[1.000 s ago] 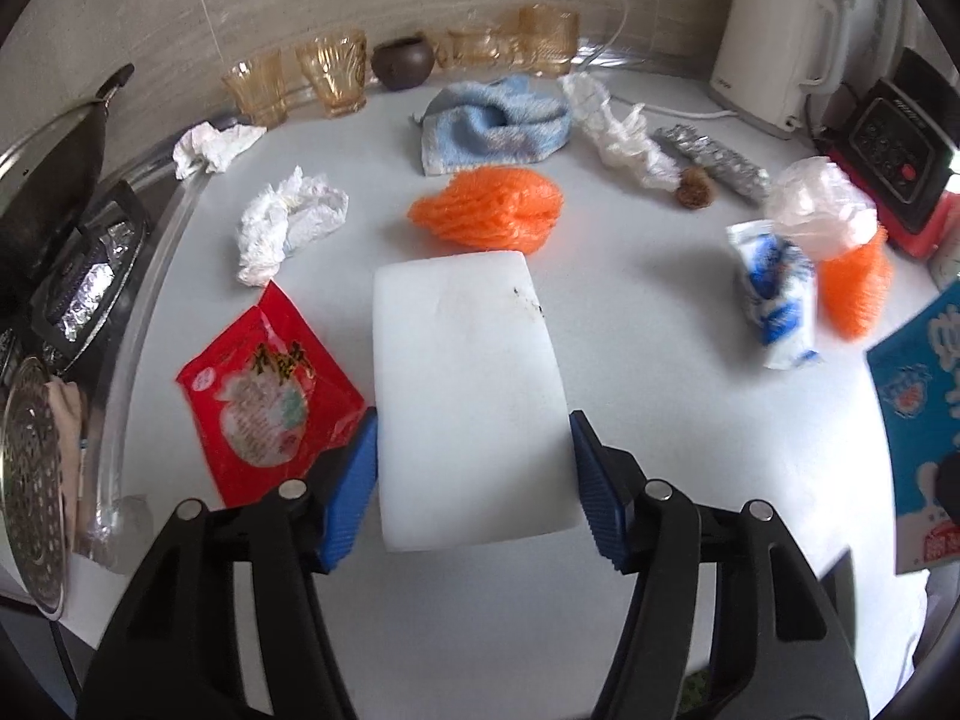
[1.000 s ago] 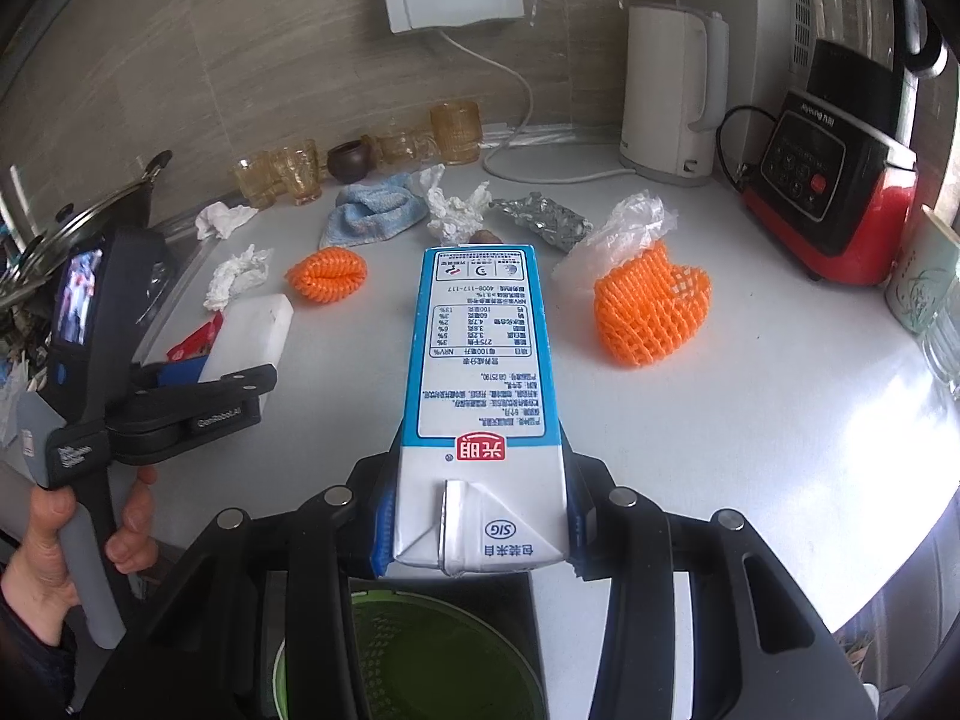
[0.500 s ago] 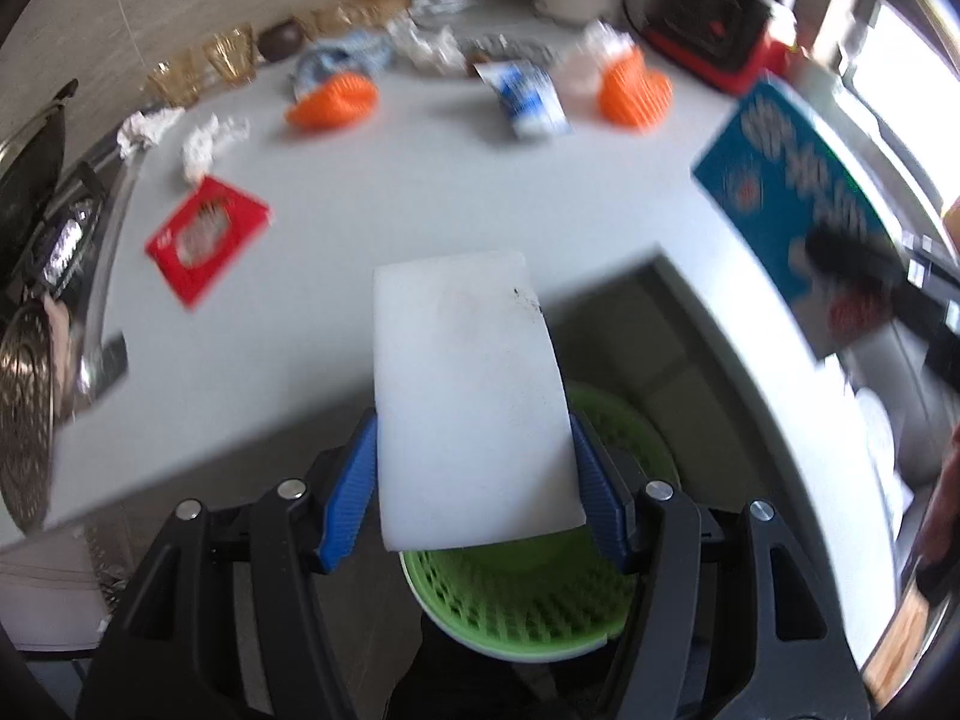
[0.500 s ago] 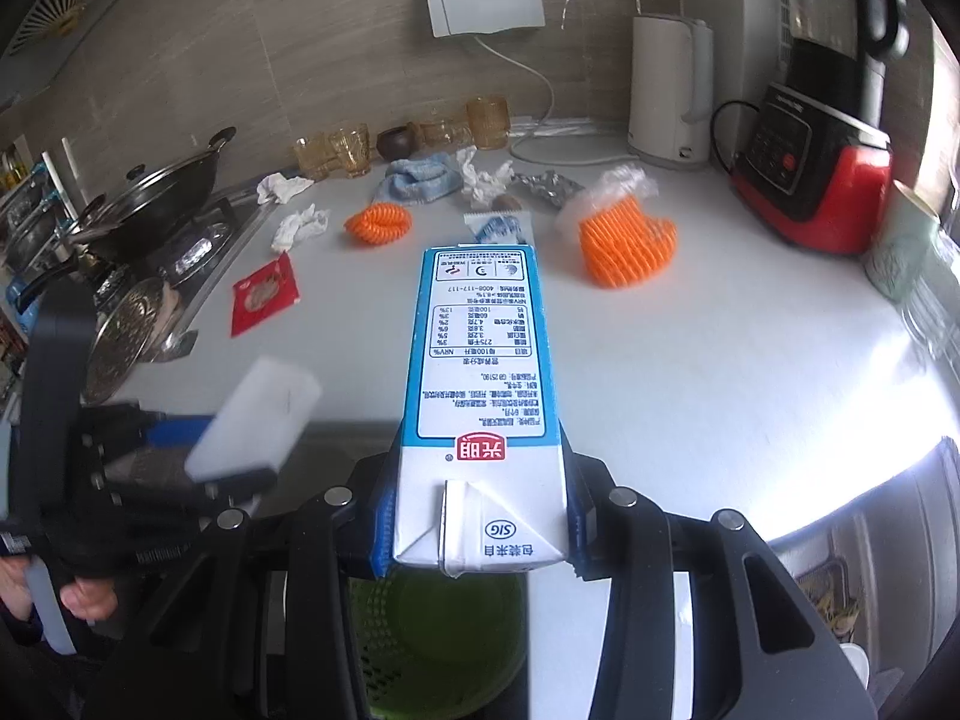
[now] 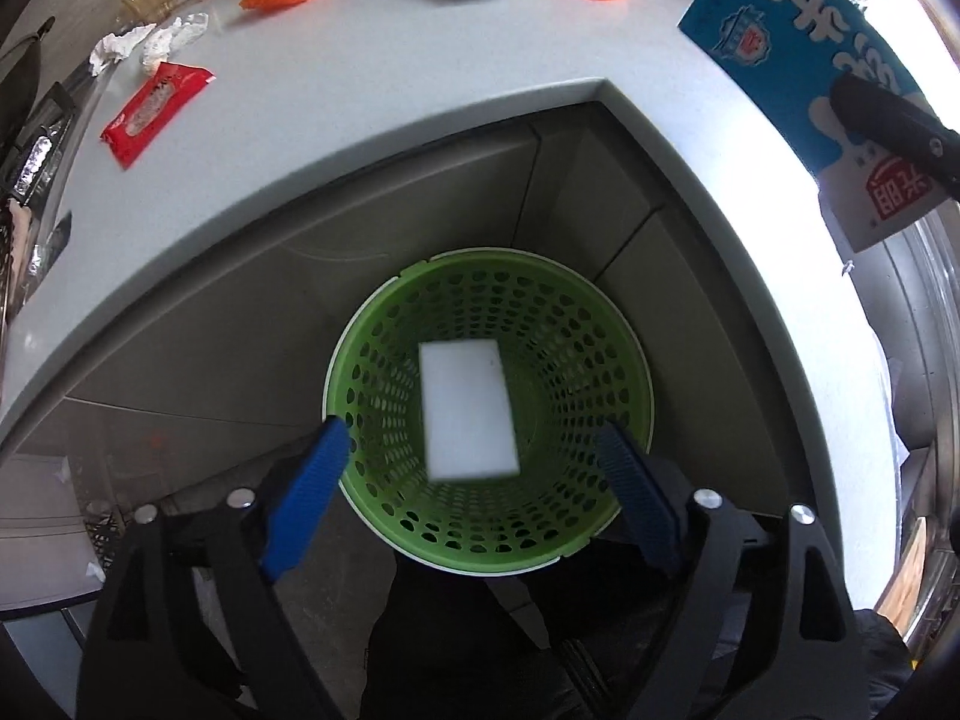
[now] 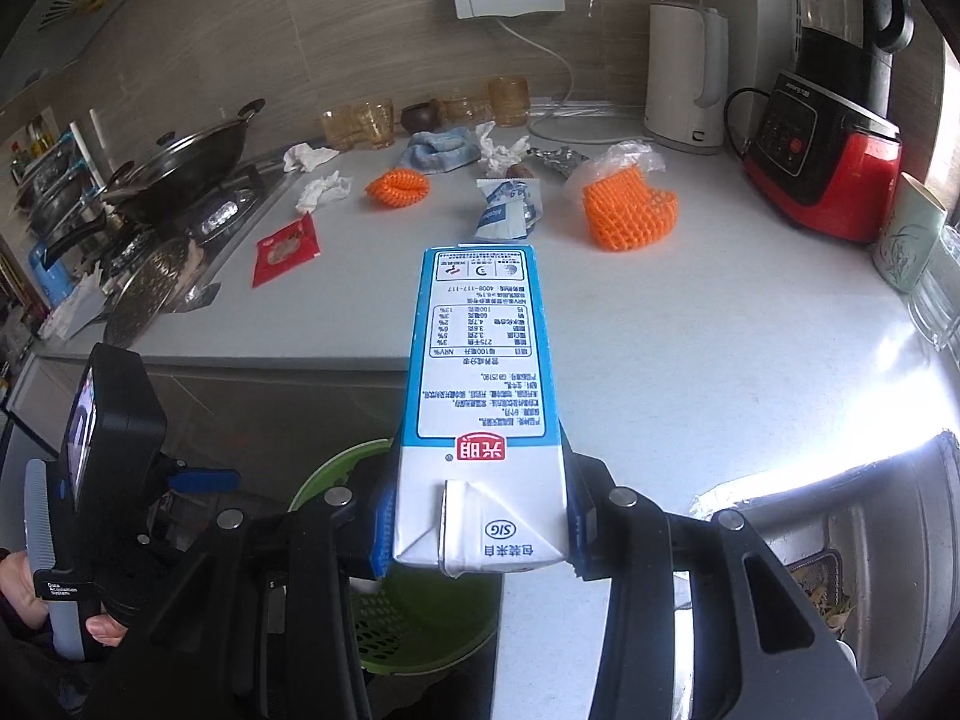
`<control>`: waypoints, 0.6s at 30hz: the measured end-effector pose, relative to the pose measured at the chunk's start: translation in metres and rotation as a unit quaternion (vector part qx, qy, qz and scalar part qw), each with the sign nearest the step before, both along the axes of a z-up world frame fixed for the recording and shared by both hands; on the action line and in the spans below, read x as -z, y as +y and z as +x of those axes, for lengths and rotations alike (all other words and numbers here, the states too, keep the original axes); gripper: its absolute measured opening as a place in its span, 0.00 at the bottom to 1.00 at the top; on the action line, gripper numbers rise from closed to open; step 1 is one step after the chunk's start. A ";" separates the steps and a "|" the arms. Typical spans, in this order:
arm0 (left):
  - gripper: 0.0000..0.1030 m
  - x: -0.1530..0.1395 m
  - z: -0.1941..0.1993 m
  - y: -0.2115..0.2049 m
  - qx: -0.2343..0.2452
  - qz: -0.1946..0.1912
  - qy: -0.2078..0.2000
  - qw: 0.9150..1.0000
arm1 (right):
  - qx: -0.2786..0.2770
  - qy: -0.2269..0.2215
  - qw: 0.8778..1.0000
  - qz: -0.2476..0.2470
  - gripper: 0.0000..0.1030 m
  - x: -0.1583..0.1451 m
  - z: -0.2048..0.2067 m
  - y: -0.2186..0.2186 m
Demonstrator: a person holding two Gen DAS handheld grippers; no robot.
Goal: Collect trash
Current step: 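Grasp the white sponge block with the left gripper while the right gripper carries the carton, then drop the sponge and the carton into the green basket with both grippers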
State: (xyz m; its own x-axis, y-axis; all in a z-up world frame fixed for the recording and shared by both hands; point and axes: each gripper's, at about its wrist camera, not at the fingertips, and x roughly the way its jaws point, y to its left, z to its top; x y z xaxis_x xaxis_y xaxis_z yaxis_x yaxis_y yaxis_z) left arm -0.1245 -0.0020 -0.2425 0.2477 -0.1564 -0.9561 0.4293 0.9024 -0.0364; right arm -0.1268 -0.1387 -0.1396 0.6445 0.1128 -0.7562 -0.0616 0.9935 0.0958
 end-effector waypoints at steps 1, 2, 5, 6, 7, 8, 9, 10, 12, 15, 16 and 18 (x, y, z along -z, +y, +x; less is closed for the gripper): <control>0.82 -0.002 0.002 0.001 -0.001 0.001 -0.002 1.000 | -0.005 0.000 1.000 0.001 0.41 0.000 0.000 0.001; 0.83 -0.005 0.003 0.002 -0.005 0.002 -0.008 1.000 | -0.011 0.001 1.000 0.001 0.41 0.001 0.001 0.003; 0.87 -0.017 0.009 0.009 -0.019 0.003 -0.022 1.000 | -0.029 0.003 1.000 -0.001 0.41 0.001 0.001 0.008; 0.88 -0.021 0.010 0.011 -0.022 0.002 -0.027 0.999 | -0.035 0.005 0.999 -0.004 0.41 0.002 0.001 0.010; 0.88 -0.024 0.014 0.012 -0.025 0.003 -0.032 0.999 | -0.040 0.006 0.999 -0.004 0.41 0.003 0.001 0.012; 0.88 -0.029 0.017 0.015 -0.028 0.004 -0.038 0.999 | -0.044 0.009 0.999 -0.002 0.41 0.004 0.001 0.013; 0.88 -0.032 0.019 0.017 -0.031 0.004 -0.041 0.999 | -0.047 0.012 0.999 0.000 0.41 0.005 0.002 0.013; 0.89 -0.038 0.022 0.022 -0.035 0.006 -0.045 0.998 | -0.055 0.018 0.998 0.003 0.41 0.007 0.002 0.016; 0.90 -0.045 0.026 0.031 -0.043 0.010 -0.053 0.998 | -0.067 0.028 0.997 0.002 0.41 0.011 0.002 0.021; 0.92 -0.057 0.033 0.052 -0.069 0.006 -0.065 0.995 | -0.107 0.056 0.993 0.004 0.46 0.023 0.001 0.036; 0.92 -0.061 0.036 0.061 -0.079 0.003 -0.069 0.994 | -0.122 0.068 0.990 0.001 0.55 0.028 0.001 0.042; 0.93 -0.066 0.044 0.074 -0.093 0.005 -0.074 0.993 | -0.128 0.069 0.989 -0.019 0.86 0.034 -0.001 0.054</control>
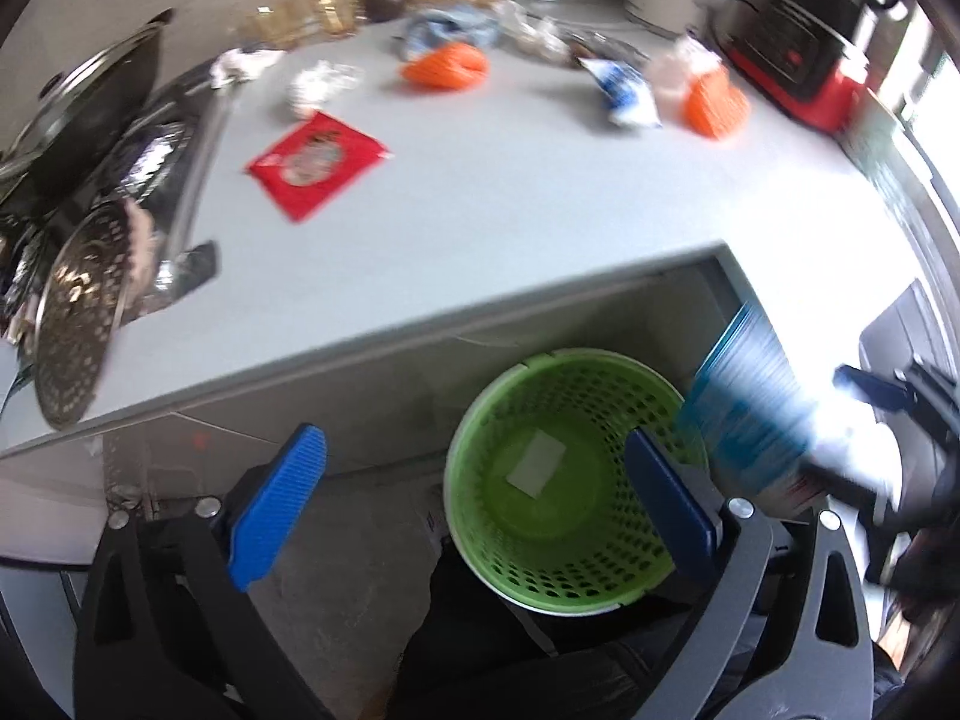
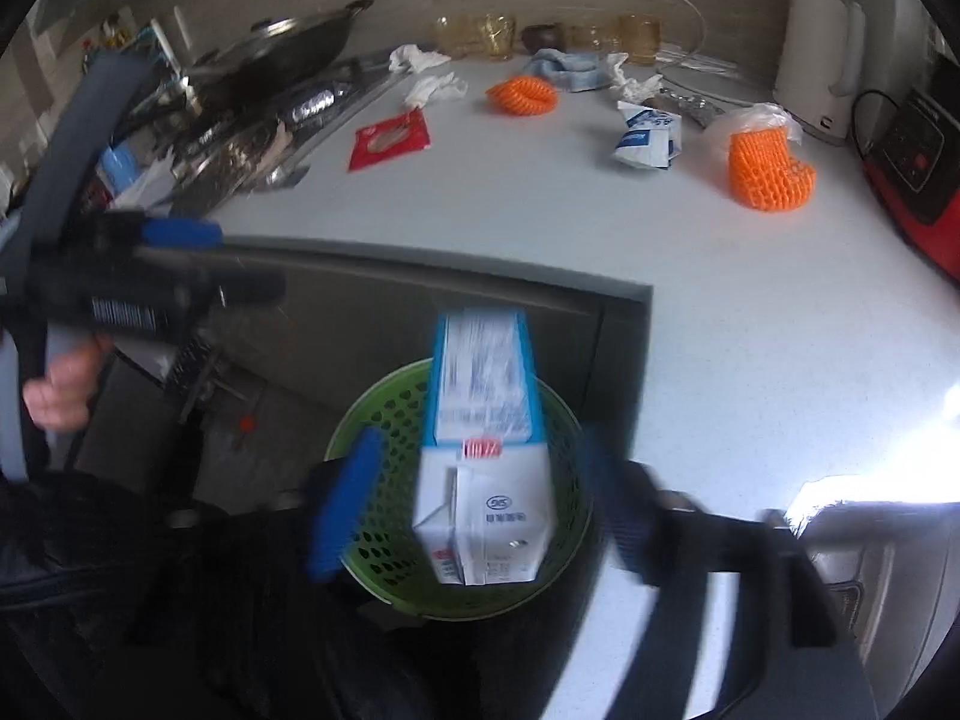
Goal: Collect trash
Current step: 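Drop the sponge and the carton into the green basket with both grippers, then grasp the orange foam net with the left gripper while the right approaches the alcohol packet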
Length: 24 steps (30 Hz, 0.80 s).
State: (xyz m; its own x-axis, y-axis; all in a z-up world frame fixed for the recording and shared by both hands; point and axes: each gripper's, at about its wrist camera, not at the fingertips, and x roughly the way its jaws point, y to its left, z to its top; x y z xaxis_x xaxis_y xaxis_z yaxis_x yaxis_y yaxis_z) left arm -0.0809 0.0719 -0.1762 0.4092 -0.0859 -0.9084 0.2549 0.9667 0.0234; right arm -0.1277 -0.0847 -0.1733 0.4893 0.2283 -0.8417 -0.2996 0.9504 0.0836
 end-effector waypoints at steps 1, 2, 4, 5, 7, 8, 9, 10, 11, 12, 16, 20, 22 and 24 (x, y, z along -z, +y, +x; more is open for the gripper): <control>0.93 0.000 0.003 0.003 -0.005 0.002 -0.002 1.000 | 0.001 -0.006 1.000 -0.005 0.89 0.000 -0.001 0.003; 0.93 -0.002 0.008 0.008 -0.011 0.005 -0.005 1.000 | 0.000 -0.009 1.000 -0.004 0.90 -0.001 0.000 0.006; 0.93 -0.004 0.015 0.014 -0.019 0.007 -0.010 1.000 | 0.002 -0.010 1.000 0.002 0.90 -0.003 0.003 0.008; 0.93 -0.006 0.017 0.016 -0.020 0.007 -0.013 1.000 | 0.005 -0.014 1.000 0.004 0.90 -0.005 0.006 0.009; 0.93 -0.010 0.023 0.018 -0.022 0.004 -0.022 1.000 | 0.010 -0.024 1.000 0.009 0.90 -0.011 0.013 0.009; 0.93 -0.013 0.027 0.019 -0.023 0.001 -0.026 0.999 | 0.014 -0.030 0.999 0.010 0.90 -0.014 0.018 0.009; 0.93 -0.015 0.031 0.020 -0.024 -0.002 -0.029 0.999 | 0.017 -0.036 0.999 0.012 0.90 -0.016 0.022 0.009; 0.93 -0.017 0.034 0.021 -0.024 -0.007 -0.031 0.999 | 0.022 -0.043 0.999 0.016 0.90 -0.021 0.029 0.008; 0.93 -0.019 0.039 0.021 -0.023 -0.013 -0.032 0.999 | 0.025 -0.047 0.998 0.017 0.90 -0.023 0.032 0.008; 0.93 -0.021 0.042 0.021 -0.022 -0.014 -0.034 0.999 | 0.031 -0.057 0.998 0.019 0.90 -0.028 0.038 0.008; 0.93 -0.026 0.059 0.019 -0.016 -0.013 -0.046 0.999 | 0.058 -0.080 0.995 0.017 0.93 -0.038 0.060 0.002; 0.93 -0.028 0.087 0.020 -0.014 -0.022 -0.050 0.998 | 0.092 -0.092 0.991 0.022 0.93 -0.044 0.086 -0.008; 0.93 -0.028 0.101 0.018 -0.010 -0.025 -0.052 0.998 | 0.109 -0.094 0.989 0.018 0.93 -0.045 0.100 -0.011; 0.93 -0.027 0.113 0.015 -0.001 -0.028 -0.053 0.998 | 0.124 -0.098 0.987 0.011 0.93 -0.044 0.115 -0.014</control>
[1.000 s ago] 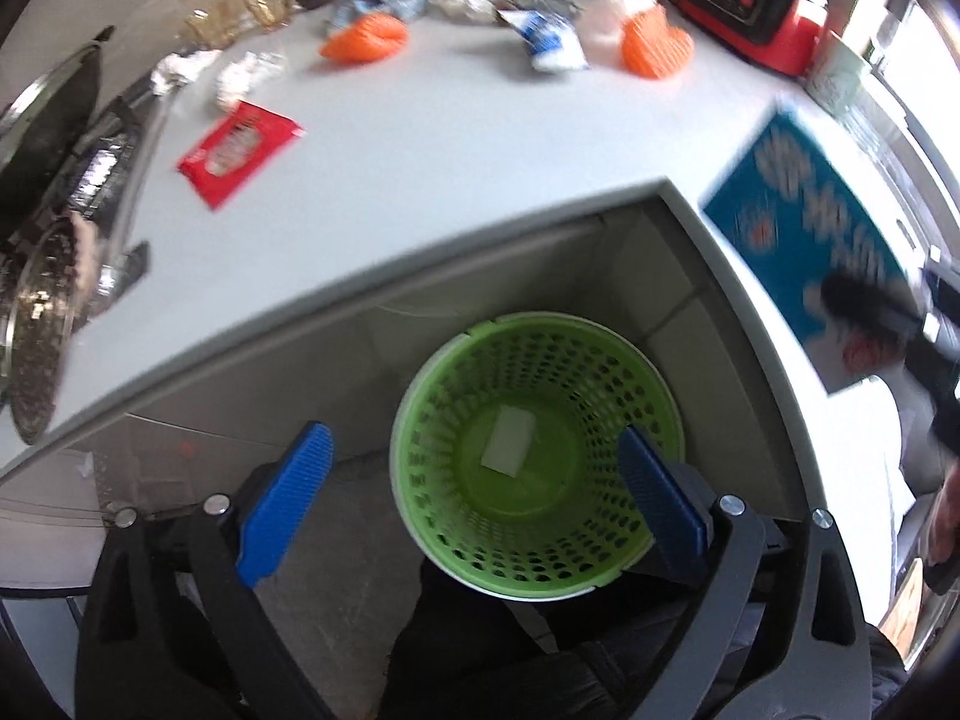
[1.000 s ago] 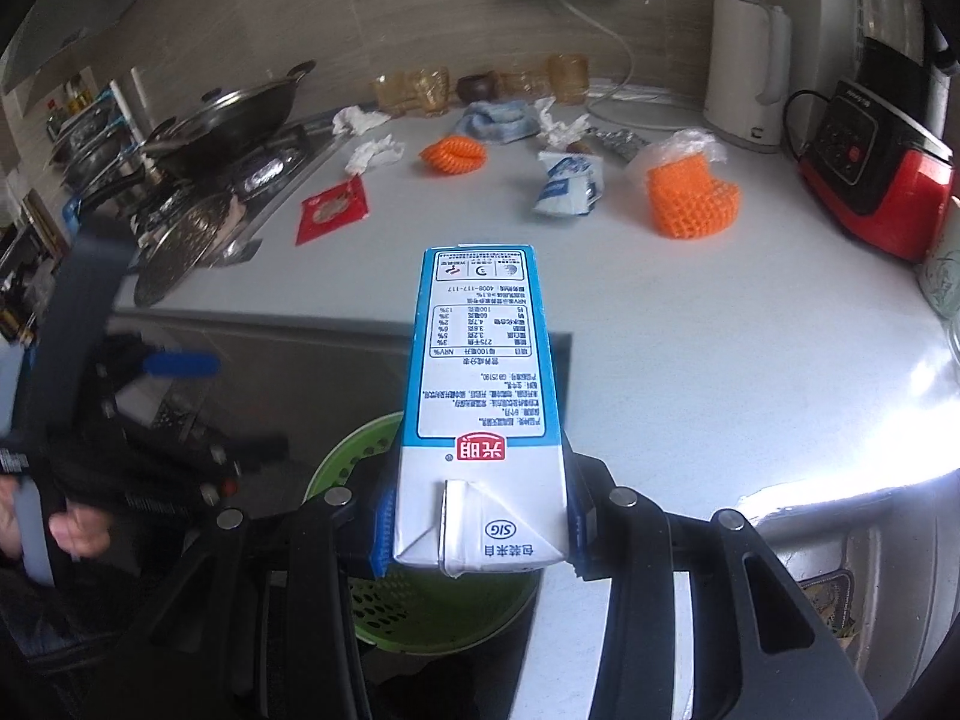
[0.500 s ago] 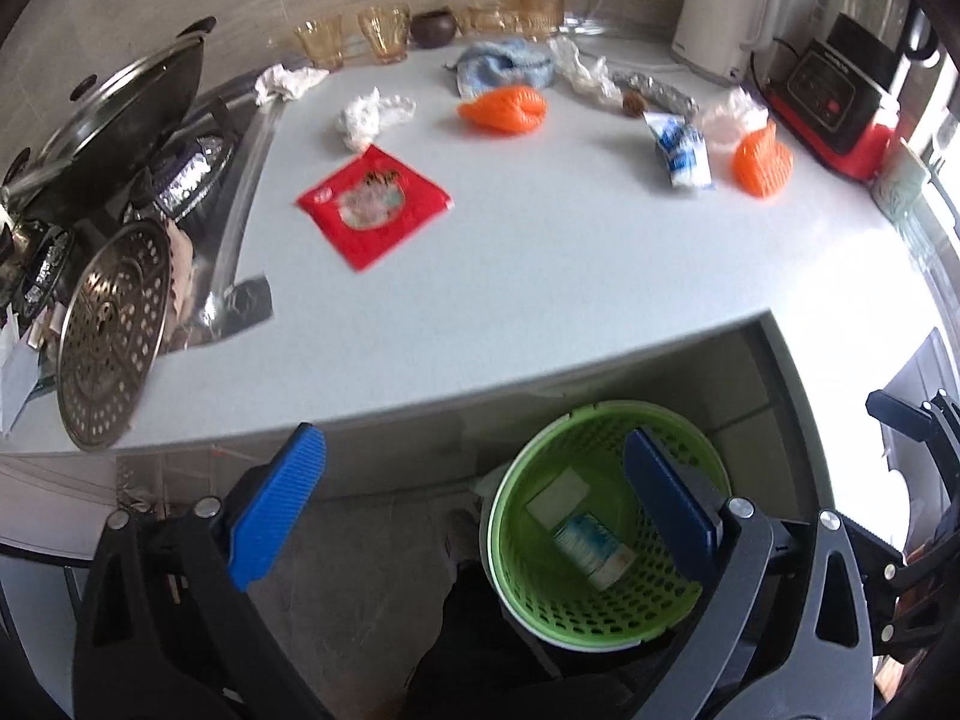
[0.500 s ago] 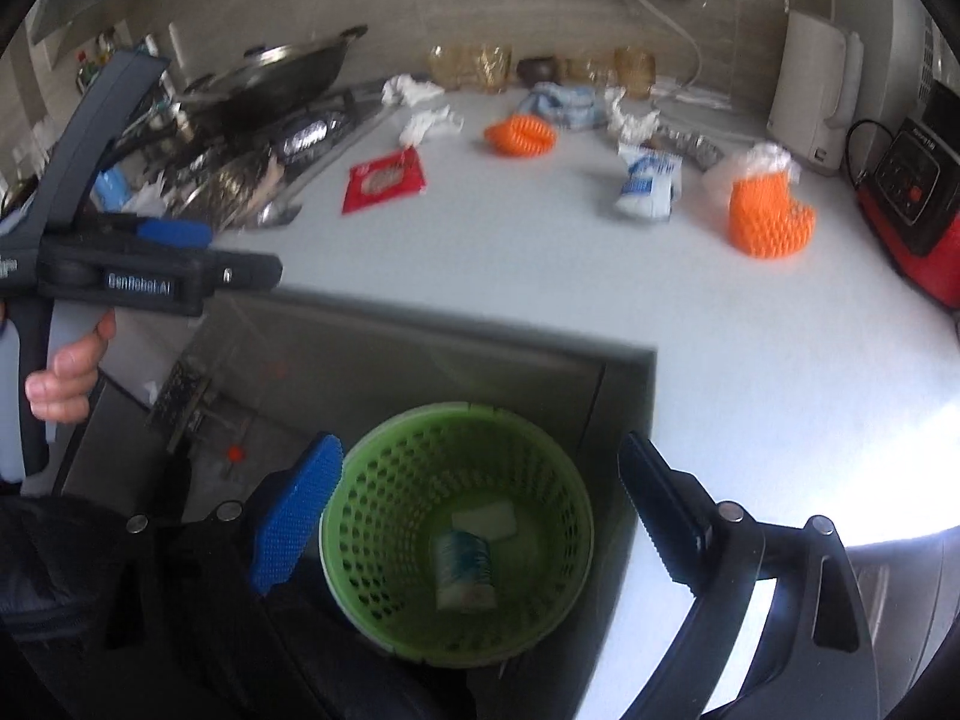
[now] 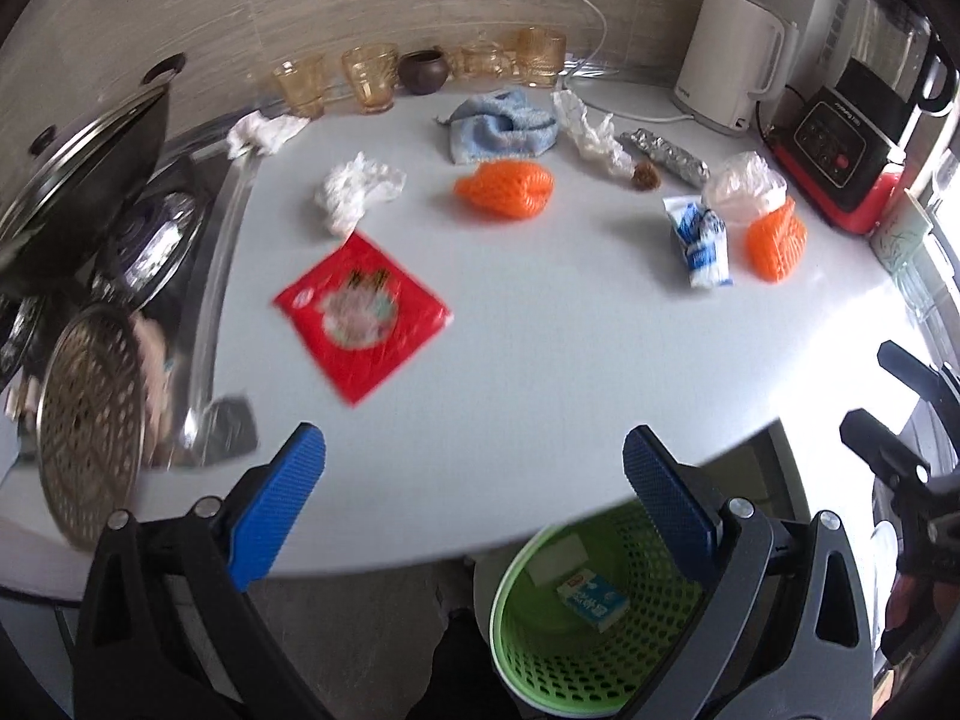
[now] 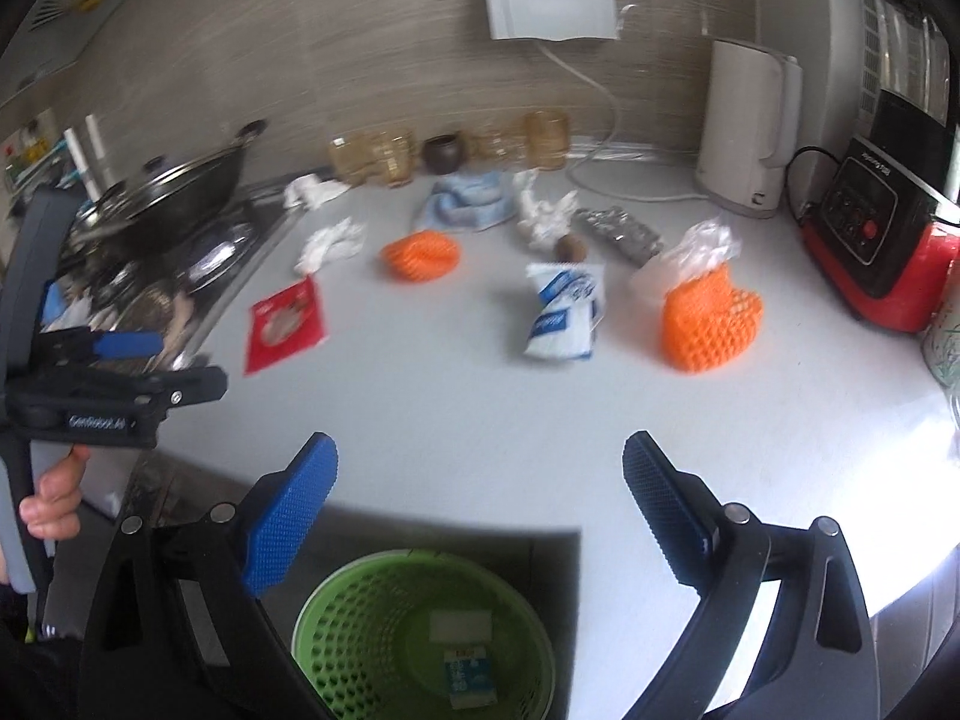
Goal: Collect trash
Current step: 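Grasp the orange foam net with the left gripper while the right approaches the alcohol packet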
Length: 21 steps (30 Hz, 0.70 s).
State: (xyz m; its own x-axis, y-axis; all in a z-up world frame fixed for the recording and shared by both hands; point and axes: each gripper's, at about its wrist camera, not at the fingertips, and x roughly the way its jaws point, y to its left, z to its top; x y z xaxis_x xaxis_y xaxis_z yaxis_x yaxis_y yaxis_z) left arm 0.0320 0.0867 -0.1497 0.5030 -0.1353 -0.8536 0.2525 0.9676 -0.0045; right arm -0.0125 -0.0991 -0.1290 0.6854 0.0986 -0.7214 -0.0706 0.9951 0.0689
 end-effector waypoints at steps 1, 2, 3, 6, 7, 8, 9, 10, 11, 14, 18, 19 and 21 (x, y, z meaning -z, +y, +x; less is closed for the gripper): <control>0.93 0.002 0.010 -0.003 0.005 0.003 -0.002 1.000 | 0.006 0.000 1.000 -0.003 0.93 0.001 0.005 -0.001; 0.93 0.002 0.016 -0.006 0.009 0.007 -0.004 1.000 | 0.012 0.002 1.000 -0.006 0.93 0.002 0.012 -0.002; 0.93 0.003 0.022 -0.009 0.015 0.008 -0.007 1.000 | 0.021 0.004 1.000 -0.008 0.93 0.002 0.020 -0.003; 0.93 0.006 0.047 -0.017 0.027 0.001 -0.014 1.000 | 0.032 0.005 0.999 -0.011 0.93 0.005 0.035 -0.006; 0.93 0.007 0.057 -0.020 0.030 -0.006 -0.013 0.999 | 0.040 0.006 0.999 -0.014 0.93 0.006 0.042 -0.007; 0.93 0.008 0.066 -0.023 0.033 -0.011 -0.012 0.999 | 0.047 0.008 0.999 -0.014 0.93 0.008 0.048 -0.009; 0.93 0.010 0.074 -0.026 0.037 -0.015 -0.013 0.999 | 0.052 0.010 0.999 -0.012 0.93 0.010 0.054 -0.010; 0.93 0.012 0.083 -0.029 0.041 -0.017 -0.014 0.999 | 0.062 0.013 0.998 -0.008 0.93 0.012 0.061 -0.013; 0.93 0.015 0.095 -0.034 0.044 -0.015 -0.016 0.999 | 0.070 0.017 0.997 -0.007 0.93 0.015 0.067 -0.015; 0.93 0.027 0.125 -0.044 0.050 -0.020 -0.014 0.998 | 0.090 0.026 0.996 -0.004 0.93 0.021 0.084 -0.020; 0.93 0.044 0.162 -0.055 0.056 -0.021 -0.010 0.998 | 0.107 0.038 0.994 -0.003 0.93 0.031 0.104 -0.023; 0.93 0.050 0.172 -0.060 0.057 -0.012 -0.010 0.998 | 0.109 0.041 0.993 -0.004 0.93 0.034 0.109 -0.023; 0.93 0.057 0.185 -0.065 0.059 -0.006 -0.008 0.998 | 0.113 0.045 0.993 -0.010 0.93 0.038 0.115 -0.023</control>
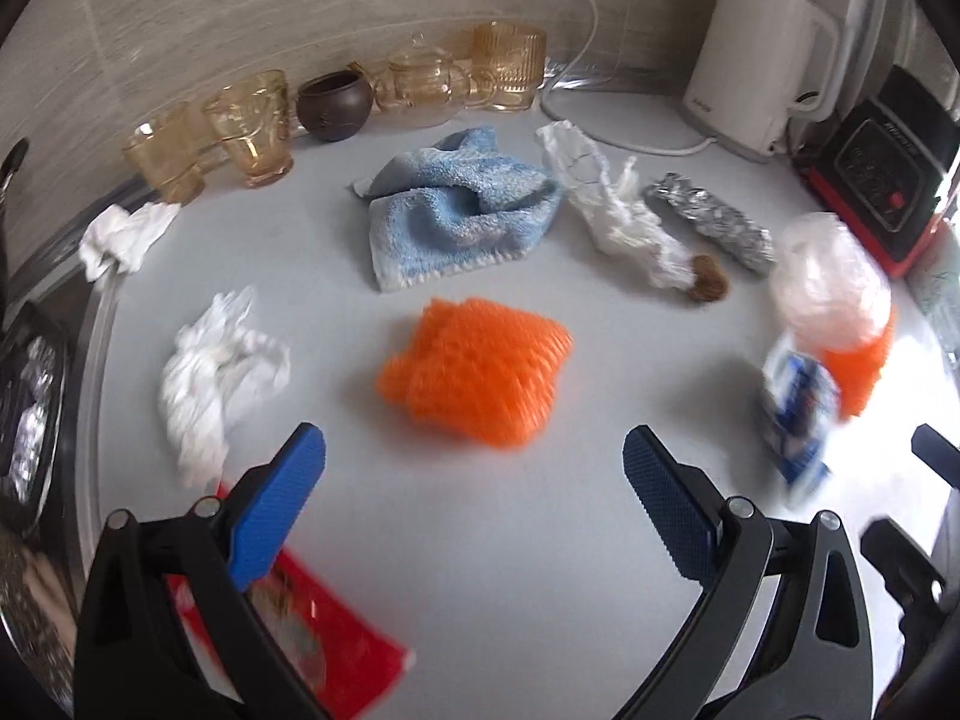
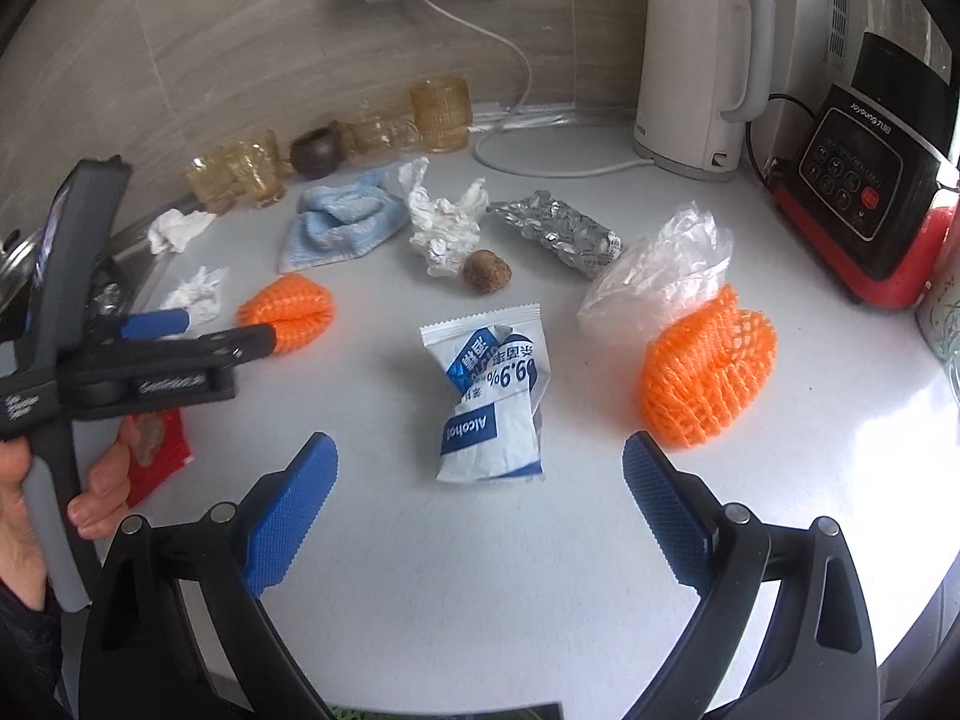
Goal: Collect trash
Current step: 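Grasp the orange foam net with the left gripper while the right approaches the alcohol packet, then grasp the white alcohol wipe packet with the right gripper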
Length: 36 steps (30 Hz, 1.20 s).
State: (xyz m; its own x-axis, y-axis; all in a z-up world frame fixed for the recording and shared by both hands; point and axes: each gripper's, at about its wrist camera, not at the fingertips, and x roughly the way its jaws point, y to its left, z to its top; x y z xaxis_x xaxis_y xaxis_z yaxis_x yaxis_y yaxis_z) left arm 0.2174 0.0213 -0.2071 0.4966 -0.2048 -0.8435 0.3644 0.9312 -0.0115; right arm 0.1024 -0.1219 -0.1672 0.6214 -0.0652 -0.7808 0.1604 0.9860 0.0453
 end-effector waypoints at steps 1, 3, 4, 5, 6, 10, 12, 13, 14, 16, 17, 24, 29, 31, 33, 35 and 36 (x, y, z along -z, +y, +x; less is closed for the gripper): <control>0.93 0.002 0.004 -0.002 0.001 -0.001 0.003 1.000 | 0.004 0.001 1.000 -0.001 0.93 0.002 0.004 0.000; 0.93 0.008 0.015 -0.006 0.004 -0.001 0.009 1.000 | 0.008 0.003 1.000 0.004 0.93 0.006 0.009 0.000; 0.92 0.010 0.020 -0.008 0.005 0.000 0.011 1.000 | 0.009 0.004 1.000 0.006 0.93 0.008 0.011 0.000; 0.92 0.012 0.022 -0.008 0.007 -0.001 0.012 1.000 | 0.011 0.006 1.000 0.007 0.93 0.010 0.013 -0.001; 0.92 0.013 0.024 -0.010 0.009 -0.002 0.013 1.000 | 0.013 0.008 1.000 0.007 0.93 0.012 0.015 -0.001; 0.90 0.017 0.030 -0.017 0.021 0.002 0.012 1.000 | 0.018 0.011 1.000 0.010 0.93 0.018 0.021 -0.002; 0.87 0.018 0.032 -0.019 0.025 0.002 0.014 1.000 | 0.021 0.012 1.000 0.009 0.93 0.019 0.024 -0.002; 0.85 0.018 0.033 -0.020 0.026 0.002 0.015 1.000 | 0.021 0.012 1.000 0.009 0.93 0.019 0.025 -0.003; 0.83 0.019 0.035 -0.021 0.028 0.002 0.017 0.999 | 0.021 0.012 1.000 0.008 0.93 0.019 0.026 -0.003; 0.71 0.021 0.037 -0.024 0.032 -0.001 0.023 0.999 | 0.022 0.012 1.000 0.005 0.93 0.020 0.028 -0.003; 0.68 0.022 0.036 -0.025 0.033 0.001 0.023 0.999 | 0.022 0.013 1.000 0.004 0.93 0.020 0.029 -0.003; 0.33 0.021 0.036 -0.026 0.029 0.032 0.009 0.999 | 0.023 0.008 1.000 0.005 0.93 0.021 0.033 -0.002; 0.29 0.015 0.036 -0.021 0.027 0.037 0.005 0.999 | 0.023 0.006 1.000 0.005 0.93 0.021 0.034 -0.002; 0.29 0.008 0.032 -0.016 0.024 0.037 -0.001 0.999 | 0.025 0.004 1.000 0.005 0.93 0.021 0.035 -0.004; 0.29 -0.003 0.026 -0.010 0.019 0.034 -0.010 0.999 | 0.027 0.007 1.000 0.006 0.93 0.023 0.037 -0.005; 0.29 -0.015 0.018 -0.003 0.015 0.027 -0.018 0.999 | 0.029 0.010 1.000 0.008 0.93 0.027 0.041 -0.007; 0.29 -0.020 0.015 0.001 0.011 0.023 -0.020 0.999 | 0.030 0.013 0.999 0.007 0.92 0.030 0.045 -0.008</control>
State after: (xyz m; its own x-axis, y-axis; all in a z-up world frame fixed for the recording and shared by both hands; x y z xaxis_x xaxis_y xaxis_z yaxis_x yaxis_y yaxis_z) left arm 0.2323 0.0225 -0.1869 0.5260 -0.1771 -0.8319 0.3850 0.9217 0.0472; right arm 0.1473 -0.1294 -0.1975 0.5956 -0.0904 -0.7982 0.2211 0.9737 0.0546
